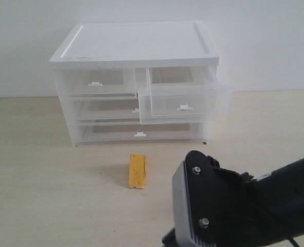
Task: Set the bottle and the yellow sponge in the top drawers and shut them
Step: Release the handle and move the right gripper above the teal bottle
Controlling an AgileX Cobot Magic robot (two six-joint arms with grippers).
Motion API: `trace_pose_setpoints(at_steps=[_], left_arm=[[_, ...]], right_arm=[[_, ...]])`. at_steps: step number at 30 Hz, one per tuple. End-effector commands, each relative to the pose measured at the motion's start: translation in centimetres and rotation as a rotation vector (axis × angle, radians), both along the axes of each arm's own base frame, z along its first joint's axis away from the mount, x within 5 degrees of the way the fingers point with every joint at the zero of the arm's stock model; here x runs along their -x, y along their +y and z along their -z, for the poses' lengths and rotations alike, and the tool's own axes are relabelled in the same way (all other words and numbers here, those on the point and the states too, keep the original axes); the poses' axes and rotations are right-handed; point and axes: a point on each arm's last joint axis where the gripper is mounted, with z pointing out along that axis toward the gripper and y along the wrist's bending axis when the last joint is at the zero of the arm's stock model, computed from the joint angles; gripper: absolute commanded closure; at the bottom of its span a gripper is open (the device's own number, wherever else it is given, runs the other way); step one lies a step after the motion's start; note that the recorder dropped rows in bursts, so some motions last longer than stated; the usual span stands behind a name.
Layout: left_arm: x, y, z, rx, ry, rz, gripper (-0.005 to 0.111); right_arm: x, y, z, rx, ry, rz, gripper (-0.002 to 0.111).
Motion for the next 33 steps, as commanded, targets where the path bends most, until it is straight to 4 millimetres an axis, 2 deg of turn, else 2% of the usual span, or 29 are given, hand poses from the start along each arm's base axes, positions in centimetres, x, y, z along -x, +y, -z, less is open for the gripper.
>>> trace_pose_setpoints(at_steps=[1, 4, 8, 14, 16, 18, 20, 22, 23, 24, 27, 33], left_arm=[[0.0, 0.0, 0.1, 0.015, -0.001, -0.004, 0.102], [0.0, 0.0, 0.1, 0.015, -0.001, -0.004, 0.102], [0.0, 0.0, 0.1, 0.015, -0.001, -0.004, 0.102], [0.0, 0.0, 0.1, 0.015, -0.001, -0.004, 0.102], [0.0, 0.0, 0.1, 0.015, -0.001, -0.004, 0.102], [0.0, 0.0, 0.1, 0.015, -0.001, -0.004, 0.102], [0.0, 0.0, 0.1, 0.015, -0.001, -0.004, 0.102], [0.0, 0.0, 0.1, 0.015, -0.001, -0.004, 0.102], [0.0, 0.0, 0.1, 0.015, -0.001, -0.004, 0.102], [0.0, 0.0, 0.1, 0.015, -0.001, -0.004, 0.102], [0.0, 0.0, 0.1, 0.015, -0.001, -0.004, 0.102], [0.0, 0.0, 0.1, 0.015, -0.001, -0.004, 0.102]], right_arm=[[-1.0, -3.0, -0.7, 0.231, 0.231, 0.085, 0.108], [-3.1, -4.9, -2.0, 0.323, 0.288, 0.316, 0.108], [-5.4, -7.2, -3.8, 0.344, 0.343, 0.589, 0.108], [-8.4, -9.8, -4.9, 0.255, 0.390, 0.930, 0.108], [-8.9, -10.0, -4.5, 0.257, 0.377, 0.940, 0.105], [-9.2, -9.9, -4.3, 0.254, 0.369, 0.944, 0.094], [-9.5, -9.9, -4.0, 0.259, 0.369, 0.941, 0.072], [-9.7, -9.8, -3.5, 0.267, 0.376, 0.940, 0.045], [-9.9, -9.8, -3.2, 0.272, 0.382, 0.943, 0.038], [-10.1, -9.7, -2.9, 0.281, 0.392, 0.943, 0.034], [-10.9, -9.6, -1.6, 0.304, 0.409, 0.946, 0.038], [-12.0, -9.5, 0.7, 0.365, 0.417, 0.926, 0.039]])
